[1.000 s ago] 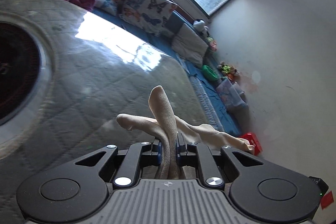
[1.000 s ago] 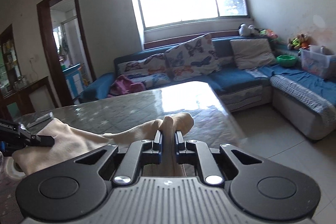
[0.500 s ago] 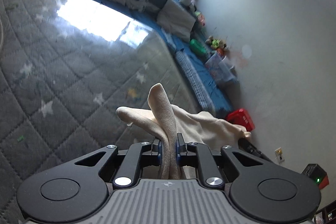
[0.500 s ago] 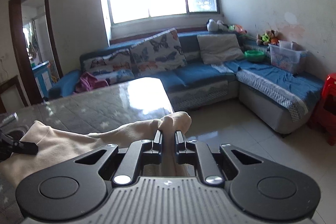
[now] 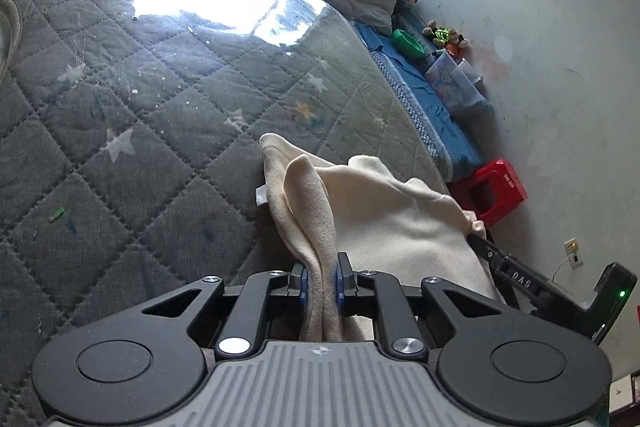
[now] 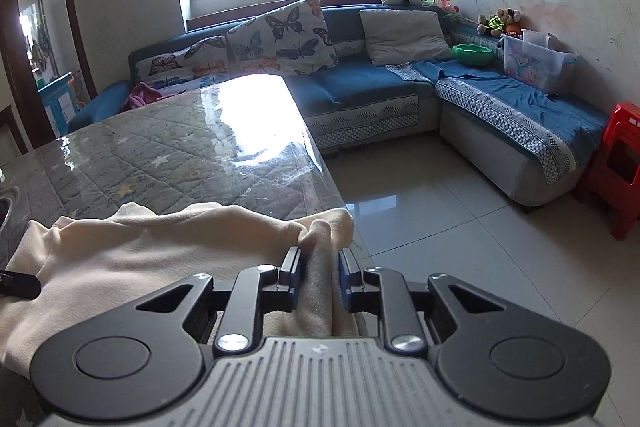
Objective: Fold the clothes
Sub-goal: 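Lift the sweatshirt edge with both grippers and fold it over the bundle, then lower the folded edge onto the sweatshirt and open both grippers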
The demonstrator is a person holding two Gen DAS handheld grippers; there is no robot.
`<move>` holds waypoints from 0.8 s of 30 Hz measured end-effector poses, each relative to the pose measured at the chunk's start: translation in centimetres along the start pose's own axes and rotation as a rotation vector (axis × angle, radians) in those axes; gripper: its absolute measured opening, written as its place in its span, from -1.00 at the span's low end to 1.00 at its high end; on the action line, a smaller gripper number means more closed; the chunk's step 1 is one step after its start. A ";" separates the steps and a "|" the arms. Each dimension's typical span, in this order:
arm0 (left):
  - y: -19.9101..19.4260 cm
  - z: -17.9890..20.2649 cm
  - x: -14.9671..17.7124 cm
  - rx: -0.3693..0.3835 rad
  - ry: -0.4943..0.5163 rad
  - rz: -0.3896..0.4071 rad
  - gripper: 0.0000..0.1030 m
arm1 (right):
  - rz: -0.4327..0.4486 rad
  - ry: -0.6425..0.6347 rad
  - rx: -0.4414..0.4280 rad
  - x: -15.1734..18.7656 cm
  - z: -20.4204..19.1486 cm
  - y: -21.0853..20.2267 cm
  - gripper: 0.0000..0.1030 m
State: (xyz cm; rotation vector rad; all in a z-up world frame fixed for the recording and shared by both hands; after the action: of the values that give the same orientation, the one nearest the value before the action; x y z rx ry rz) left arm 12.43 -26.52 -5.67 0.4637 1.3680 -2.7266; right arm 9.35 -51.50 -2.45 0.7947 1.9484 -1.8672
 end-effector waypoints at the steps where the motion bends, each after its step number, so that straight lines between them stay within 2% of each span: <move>1: -0.1 0.1 0.0 -0.006 0.007 0.003 -0.65 | 0.000 -0.002 0.008 0.0 0.1 -0.2 -0.56; 6: -1.0 0.4 0.1 -0.067 0.060 0.030 -0.42 | 0.034 -0.001 0.031 -0.1 0.1 -1.7 -0.52; 7: -1.2 0.5 0.1 -0.078 0.070 0.036 -0.27 | 0.040 -0.001 0.029 -0.2 0.0 -2.0 -0.51; 8: -1.4 0.6 0.2 -0.092 0.076 0.042 -0.16 | 0.046 -0.003 0.019 -0.4 -0.2 -2.2 -0.45; 9: -1.6 0.6 0.3 -0.107 0.084 0.051 -0.09 | 0.053 -0.009 0.018 -0.4 -0.6 -2.4 -0.29; 11: -1.9 0.8 0.6 -0.132 0.113 0.067 -0.09 | 0.063 -0.023 0.014 -0.6 -1.2 -2.7 -0.21; 18: -2.1 1.4 1.9 -0.189 0.191 0.078 -0.02 | 0.043 -0.052 -0.016 -1.1 -3.2 -1.4 -0.14; 24: -1.7 1.6 2.6 -0.233 0.242 0.076 0.06 | 0.010 -0.076 0.008 -1.5 -3.8 0.6 -0.08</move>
State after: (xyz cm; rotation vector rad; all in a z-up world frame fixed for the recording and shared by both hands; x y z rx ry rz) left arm 9.31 -26.51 -4.21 0.8290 1.6598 -2.4732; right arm 11.46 -48.02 -1.68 0.7236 1.8894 -1.8724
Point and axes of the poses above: each gripper's, at about its wrist camera, not at the fingertips, and y roughly the way its jaws point, z to its right, x to its underside, the point moved 9 cm from there along y, roughly the way its jaws point, and after that the axes turned 15 degrees about -z, right-handed, at the moved point
